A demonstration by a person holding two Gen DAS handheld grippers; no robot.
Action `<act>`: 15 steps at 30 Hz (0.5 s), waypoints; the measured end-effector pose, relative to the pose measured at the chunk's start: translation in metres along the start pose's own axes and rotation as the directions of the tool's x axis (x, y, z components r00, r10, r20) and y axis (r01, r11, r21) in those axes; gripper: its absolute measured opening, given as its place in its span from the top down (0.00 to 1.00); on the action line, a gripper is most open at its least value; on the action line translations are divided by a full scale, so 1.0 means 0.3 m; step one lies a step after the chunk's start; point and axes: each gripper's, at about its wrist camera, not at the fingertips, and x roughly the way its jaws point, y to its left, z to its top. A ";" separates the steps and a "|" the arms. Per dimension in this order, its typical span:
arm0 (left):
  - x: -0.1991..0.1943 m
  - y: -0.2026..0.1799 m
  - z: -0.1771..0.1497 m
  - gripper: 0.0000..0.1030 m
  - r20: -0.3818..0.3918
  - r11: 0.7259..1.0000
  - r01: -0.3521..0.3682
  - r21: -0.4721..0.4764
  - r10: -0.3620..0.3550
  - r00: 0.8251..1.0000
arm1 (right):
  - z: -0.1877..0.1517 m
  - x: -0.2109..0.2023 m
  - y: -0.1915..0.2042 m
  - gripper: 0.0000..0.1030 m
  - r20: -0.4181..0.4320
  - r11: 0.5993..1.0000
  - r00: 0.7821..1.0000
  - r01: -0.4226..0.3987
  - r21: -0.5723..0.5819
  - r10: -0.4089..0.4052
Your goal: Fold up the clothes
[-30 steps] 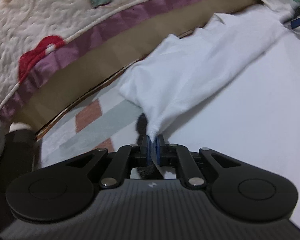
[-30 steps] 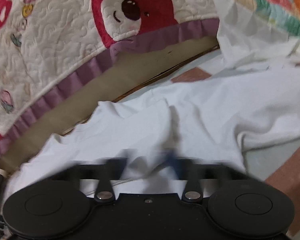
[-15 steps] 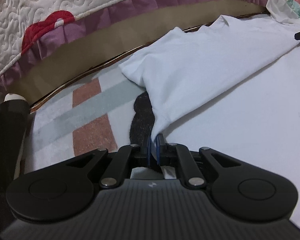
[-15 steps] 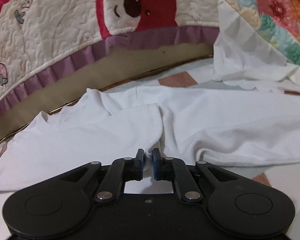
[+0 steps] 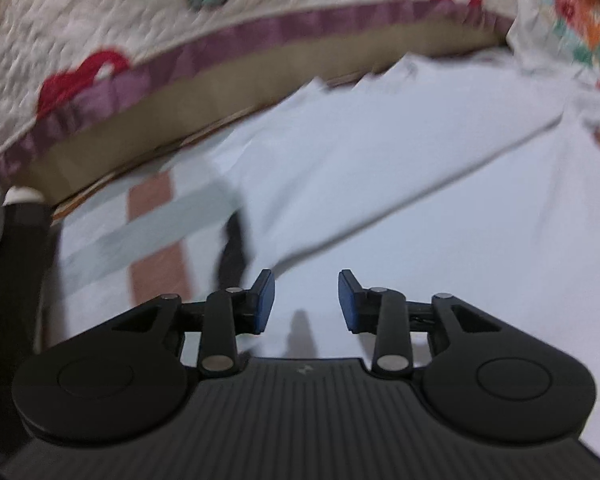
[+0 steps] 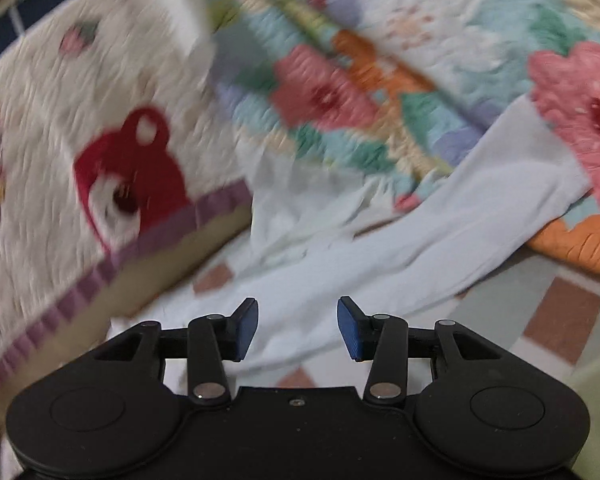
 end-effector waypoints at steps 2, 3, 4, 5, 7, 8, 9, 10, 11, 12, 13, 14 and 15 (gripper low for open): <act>0.006 -0.109 0.070 0.64 -0.008 0.996 0.054 0.073 -0.053 0.999 | 0.015 -0.012 -0.036 0.56 0.063 0.999 0.997 -0.053 -0.006 0.053; 0.009 -0.164 0.106 0.64 -0.015 0.990 0.082 0.113 -0.080 0.997 | 0.021 -0.021 -0.051 0.59 0.102 0.996 0.990 -0.092 -0.016 0.093; 0.012 -0.220 0.142 0.64 -0.023 0.982 0.109 0.153 -0.107 0.994 | 0.031 -0.030 -0.060 0.60 0.131 0.993 0.985 -0.110 -0.030 0.113; 0.016 -0.275 0.178 0.64 -0.032 0.972 0.137 0.192 -0.134 0.991 | 0.045 -0.032 -0.061 0.61 0.140 0.995 0.985 -0.092 -0.049 0.098; 0.022 -0.386 0.250 0.64 -0.053 0.944 0.192 0.268 -0.185 0.981 | 0.074 -0.025 -0.065 0.66 0.135 0.995 0.989 -0.043 -0.089 0.054; 0.025 -0.442 0.286 0.63 -0.065 0.927 0.219 0.305 -0.209 0.976 | 0.084 -0.017 -0.076 0.66 0.132 0.995 0.990 -0.028 -0.100 0.042; 0.023 -0.500 0.330 0.59 -0.070 0.907 0.239 0.348 -0.229 0.971 | 0.093 -0.010 -0.090 0.66 0.128 0.995 0.991 -0.018 -0.101 0.031; 0.021 -0.558 0.375 0.58 -0.075 0.884 0.256 0.391 -0.247 0.966 | 0.105 0.002 -0.113 0.67 0.116 0.996 0.993 -0.005 -0.089 0.015; 0.031 -0.616 0.413 0.58 -0.086 0.861 0.277 0.426 -0.266 0.960 | 0.118 0.006 -0.140 0.70 0.104 0.998 0.994 0.020 -0.064 -0.013; 0.049 -0.678 0.453 0.58 -0.103 0.834 0.300 0.463 -0.286 0.953 | 0.130 0.007 -0.170 0.81 0.094 0.998 0.994 0.050 -0.035 -0.046; 0.061 -0.742 0.484 0.58 -0.119 0.804 0.320 0.502 -0.302 0.946 | 0.142 0.001 -0.197 0.89 0.096 0.997 0.993 0.076 -0.003 -0.075; 0.072 -0.806 0.513 0.58 -0.136 0.771 0.337 0.540 -0.315 0.939 | 0.150 -0.010 -0.227 0.89 0.108 0.994 0.989 0.101 0.039 -0.105; 0.087 -0.872 0.523 0.58 -0.145 0.740 0.330 0.587 -0.305 0.941 | 0.159 -0.023 -0.269 0.89 0.116 0.986 0.983 0.130 0.102 -0.142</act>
